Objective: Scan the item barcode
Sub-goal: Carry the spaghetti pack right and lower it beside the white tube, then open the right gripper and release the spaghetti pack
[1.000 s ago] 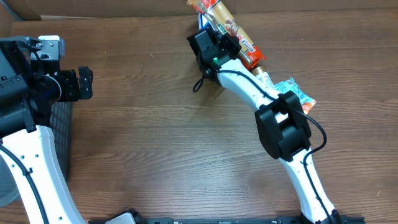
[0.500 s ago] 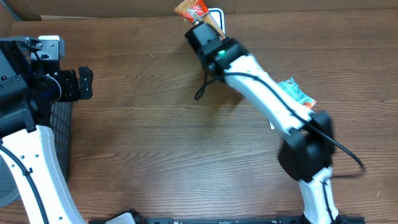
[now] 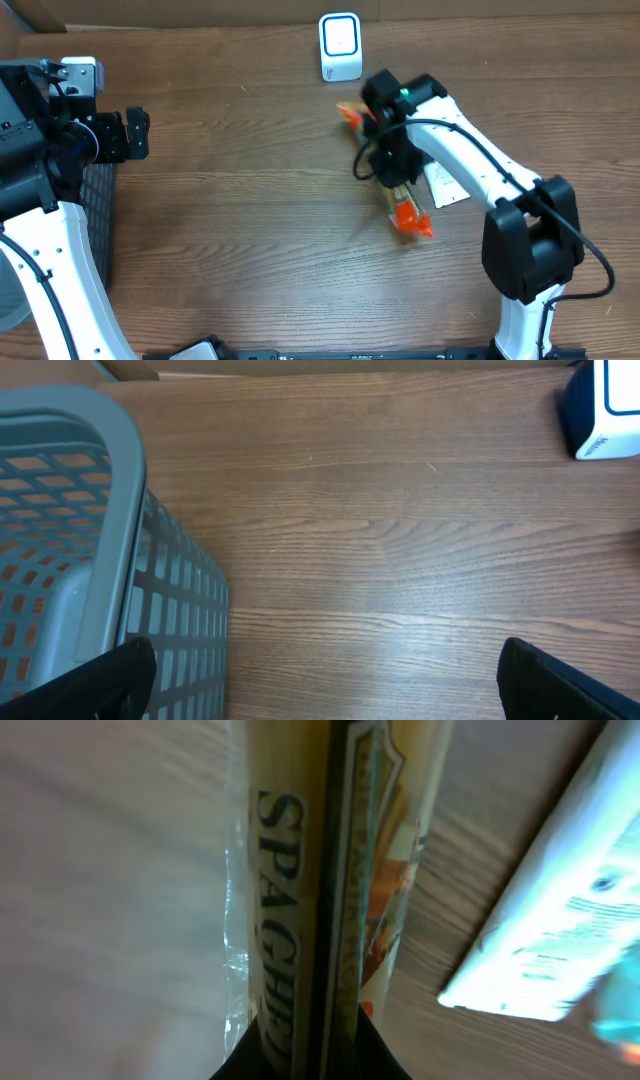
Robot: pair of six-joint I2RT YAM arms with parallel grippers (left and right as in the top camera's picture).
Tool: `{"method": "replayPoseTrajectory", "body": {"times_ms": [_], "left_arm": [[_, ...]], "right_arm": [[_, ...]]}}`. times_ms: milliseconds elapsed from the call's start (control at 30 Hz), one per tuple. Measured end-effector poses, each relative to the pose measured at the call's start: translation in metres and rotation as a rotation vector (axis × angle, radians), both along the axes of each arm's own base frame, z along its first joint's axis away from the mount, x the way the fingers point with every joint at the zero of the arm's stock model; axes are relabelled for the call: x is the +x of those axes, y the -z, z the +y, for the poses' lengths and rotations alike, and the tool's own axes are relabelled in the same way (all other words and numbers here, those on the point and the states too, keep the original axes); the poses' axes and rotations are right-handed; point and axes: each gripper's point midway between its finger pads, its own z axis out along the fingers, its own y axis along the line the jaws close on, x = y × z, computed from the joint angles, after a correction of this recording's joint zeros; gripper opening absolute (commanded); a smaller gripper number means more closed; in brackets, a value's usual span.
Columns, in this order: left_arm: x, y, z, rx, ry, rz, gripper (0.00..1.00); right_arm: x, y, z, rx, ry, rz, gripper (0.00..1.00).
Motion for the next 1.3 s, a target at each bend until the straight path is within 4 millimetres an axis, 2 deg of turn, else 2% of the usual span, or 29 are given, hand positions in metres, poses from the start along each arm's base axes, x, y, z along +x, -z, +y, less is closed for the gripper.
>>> {"method": "replayPoseTrajectory", "body": {"times_ms": [67,133,167,233,300,367,500,600,667,733,800,900,967,1100,1167,1300], "left_arm": [[0.0,0.0,0.0,0.0,0.0,0.0,1.0],[0.0,0.0,0.0,0.0,0.0,0.0,1.0],[0.0,0.0,0.0,0.0,0.0,0.0,1.0],[0.0,0.0,0.0,0.0,0.0,0.0,1.0],[0.0,0.0,0.0,0.0,0.0,0.0,1.0],[0.0,0.0,0.0,0.0,0.0,0.0,1.0],[0.0,0.0,0.0,0.0,0.0,0.0,1.0],[0.0,0.0,0.0,0.0,0.0,0.0,1.0],[0.0,0.0,0.0,0.0,0.0,0.0,1.0],[0.0,0.0,0.0,0.0,0.0,0.0,1.0],[0.0,0.0,0.0,0.0,0.0,0.0,1.0],[0.0,0.0,0.0,0.0,0.0,0.0,1.0],[0.0,0.0,0.0,0.0,0.0,0.0,1.0],[0.0,0.0,0.0,0.0,0.0,0.0,1.0],[0.0,0.0,0.0,0.0,0.0,0.0,1.0],[0.0,0.0,0.0,0.0,0.0,0.0,1.0]], "right_arm": [[0.0,0.022,-0.021,-0.028,0.088,0.02,0.04],[0.003,0.036,-0.042,-0.044,0.168,0.025,0.06],[0.006,0.038,-0.049,-0.036,0.204,0.026,0.15],[0.012,0.037,-0.061,-0.032,0.264,0.02,0.45],[0.016,0.038,-0.073,-0.036,0.312,0.02,0.61],[0.016,0.039,-0.087,-0.045,0.361,0.028,0.69],[0.017,0.038,-0.098,-0.039,0.401,0.041,0.85],[0.014,0.036,-0.096,-0.03,0.389,0.056,0.9],[0.018,0.027,-0.092,-0.011,0.384,0.054,1.0],[0.024,0.019,-0.088,0.013,0.378,0.038,1.0],[0.036,0.001,-0.08,0.06,0.376,-0.005,1.0],[0.048,-0.033,-0.071,0.131,0.369,-0.075,1.0],[0.055,-0.063,-0.065,0.19,0.363,-0.141,1.0],[0.057,-0.104,-0.055,0.281,0.347,-0.222,1.0],[0.054,-0.114,-0.05,0.318,0.342,-0.228,1.0],[0.051,-0.114,-0.046,0.343,0.339,-0.208,1.0]]}}
